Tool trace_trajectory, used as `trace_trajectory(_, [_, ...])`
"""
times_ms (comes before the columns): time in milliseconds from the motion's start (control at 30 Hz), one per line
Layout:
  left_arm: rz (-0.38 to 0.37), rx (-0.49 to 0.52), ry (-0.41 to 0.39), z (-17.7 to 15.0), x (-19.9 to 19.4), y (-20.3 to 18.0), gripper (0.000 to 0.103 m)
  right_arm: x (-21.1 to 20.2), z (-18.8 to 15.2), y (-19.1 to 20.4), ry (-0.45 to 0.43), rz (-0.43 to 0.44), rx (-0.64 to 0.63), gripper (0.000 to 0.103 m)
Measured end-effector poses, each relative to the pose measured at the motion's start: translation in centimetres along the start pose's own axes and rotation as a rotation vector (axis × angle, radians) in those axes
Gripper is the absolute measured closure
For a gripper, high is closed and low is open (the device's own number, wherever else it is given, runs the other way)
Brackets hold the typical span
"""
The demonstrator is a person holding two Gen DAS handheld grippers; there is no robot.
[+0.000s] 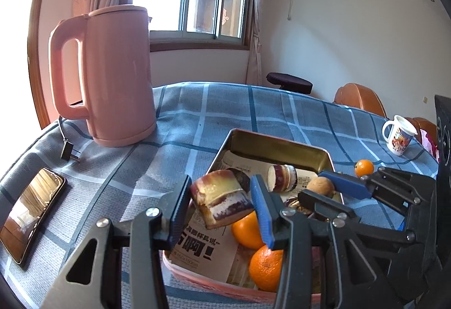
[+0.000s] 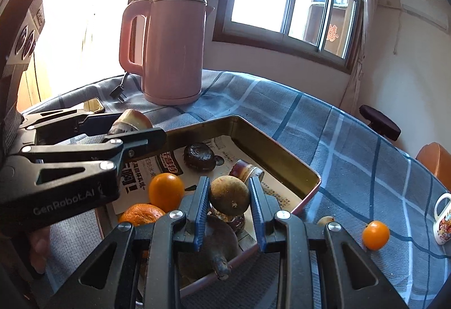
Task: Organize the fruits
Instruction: 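Bring the pastry over the tin with the left tool while the right tool brings the kiwi over it, then open the left tool to drop the pastry into the tin while the right tool releases the kiwi, then grasp the small brown round fruit with the right tool while the left tool grasps a tangerine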
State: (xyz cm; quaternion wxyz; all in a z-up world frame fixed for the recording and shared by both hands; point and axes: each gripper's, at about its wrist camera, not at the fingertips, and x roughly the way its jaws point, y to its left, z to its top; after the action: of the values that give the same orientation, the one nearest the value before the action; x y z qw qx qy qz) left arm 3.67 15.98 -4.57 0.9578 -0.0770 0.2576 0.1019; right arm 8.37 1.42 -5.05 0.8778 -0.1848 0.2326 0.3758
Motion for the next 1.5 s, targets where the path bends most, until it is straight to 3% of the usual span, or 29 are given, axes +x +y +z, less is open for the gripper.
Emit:
trace_trajectory(133, [0.006,0.003,0.002,0.0,0.0,-0.1,0.055,0.1,0.0,0.0,0.006,0.016,0.001,0.073])
trace_trajectory(167, [0.009,0.002,-0.003,0.0,-0.1,0.0,0.052,0.1,0.0,-0.1,0.005,0.020,0.004,0.073])
trace_trajectory(200, [0.014,0.000,-0.010,0.0,-0.2,0.0,0.043,0.1,0.0,-0.2,0.005,0.027,0.010,0.072])
trace_trajectory(233, [0.020,-0.005,-0.020,0.0,-0.4,0.1,0.031,0.2,0.0,-0.3,0.007,0.030,0.015,0.068])
trace_trajectory(333, [0.032,-0.024,-0.054,-0.1,-1.0,0.5,0.015,0.2,0.0,-0.4,0.012,0.042,0.020,0.044])
trace_trajectory(567, [0.034,-0.053,-0.080,-0.2,-1.6,0.4,0.009,-2.6,-0.7,-1.7,-0.029,0.013,0.019,0.043])
trace_trajectory(667, [0.018,-0.049,-0.085,-0.2,-1.6,-0.4,0.008,-4.1,-1.6,-4.3,-0.028,-0.043,0.039,0.036])
trace_trajectory(833, [-0.006,-0.026,-0.087,0.0,-1.3,-2.3,0.005,-4.8,-3.6,-10.2,0.034,-0.174,0.132,0.035])
trace_trajectory(900, [-0.016,-0.018,-0.090,0.3,-1.2,-2.9,0.005,-4.6,-4.1,-11.9,0.058,-0.183,0.180,0.035])
trace_trajectory(1133, [-0.027,0.004,-0.107,1.6,-1.2,-4.2,0.002,-1.7,-3.3,-11.9,0.116,-0.130,0.171,0.036])
trace_trajectory(1400, [-0.031,0.005,-0.095,2.2,-0.4,-4.5,0.001,2.3,-2.9,-11.4,0.208,-0.072,0.161,0.051])
trace_trajectory(1500, [-0.033,0.016,-0.091,2.3,-0.1,-5.0,0.001,3.6,-3.1,-11.6,0.249,-0.030,0.187,0.061])
